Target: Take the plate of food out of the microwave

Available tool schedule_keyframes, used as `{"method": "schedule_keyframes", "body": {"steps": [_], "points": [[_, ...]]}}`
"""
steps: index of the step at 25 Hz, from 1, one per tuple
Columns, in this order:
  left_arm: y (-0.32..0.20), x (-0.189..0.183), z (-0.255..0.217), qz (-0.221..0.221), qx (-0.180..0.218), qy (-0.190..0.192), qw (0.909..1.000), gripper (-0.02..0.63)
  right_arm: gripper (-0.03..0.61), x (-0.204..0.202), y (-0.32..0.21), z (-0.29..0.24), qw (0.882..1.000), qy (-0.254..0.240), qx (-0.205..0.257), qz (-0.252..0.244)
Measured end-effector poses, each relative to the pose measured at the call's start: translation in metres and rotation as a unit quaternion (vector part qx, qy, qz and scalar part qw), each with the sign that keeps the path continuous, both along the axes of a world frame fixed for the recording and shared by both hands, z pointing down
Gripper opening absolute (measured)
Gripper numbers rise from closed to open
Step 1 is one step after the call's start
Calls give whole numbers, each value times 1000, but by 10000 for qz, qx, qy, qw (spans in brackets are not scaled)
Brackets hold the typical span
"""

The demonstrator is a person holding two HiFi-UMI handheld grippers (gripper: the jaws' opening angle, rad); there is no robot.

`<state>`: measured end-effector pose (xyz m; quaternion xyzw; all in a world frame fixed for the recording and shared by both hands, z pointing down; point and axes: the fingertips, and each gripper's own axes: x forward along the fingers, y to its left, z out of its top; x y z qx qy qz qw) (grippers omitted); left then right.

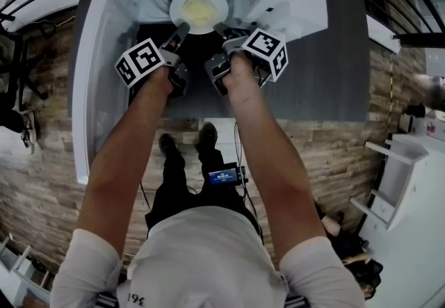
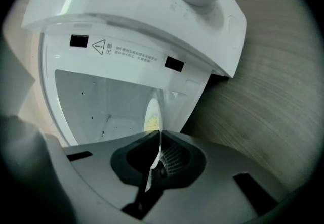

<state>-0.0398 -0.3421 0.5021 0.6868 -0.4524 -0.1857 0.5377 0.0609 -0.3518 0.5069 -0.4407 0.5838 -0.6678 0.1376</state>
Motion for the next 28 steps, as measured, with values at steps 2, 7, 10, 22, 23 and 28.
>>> {"method": "schedule_keyframes", "body": {"steps": [2,7,10,22,23,28], "points": [[0,1,0,27,34,-67,10000,129,15,-1,3,-1,9999,-28,70,-84],[2,2,-1,126,165,-260,9994,83,15,-2,8,-1,9992,-32,304,-238],[10,4,1,181,196,-341,9991,81,15,-2,14,0,9986,28,407,-334],[34,5,2,238,214,-433,9986,81,15,-2,36,1,9973,1,556,-477],[38,6,2,238,209,-439,9985,81,15,-1,39,1,9973,-2,560,-483],[56,13,3,276,167,-450,9985,81,15,6,58,2,9972,-42,564,-489]]}}
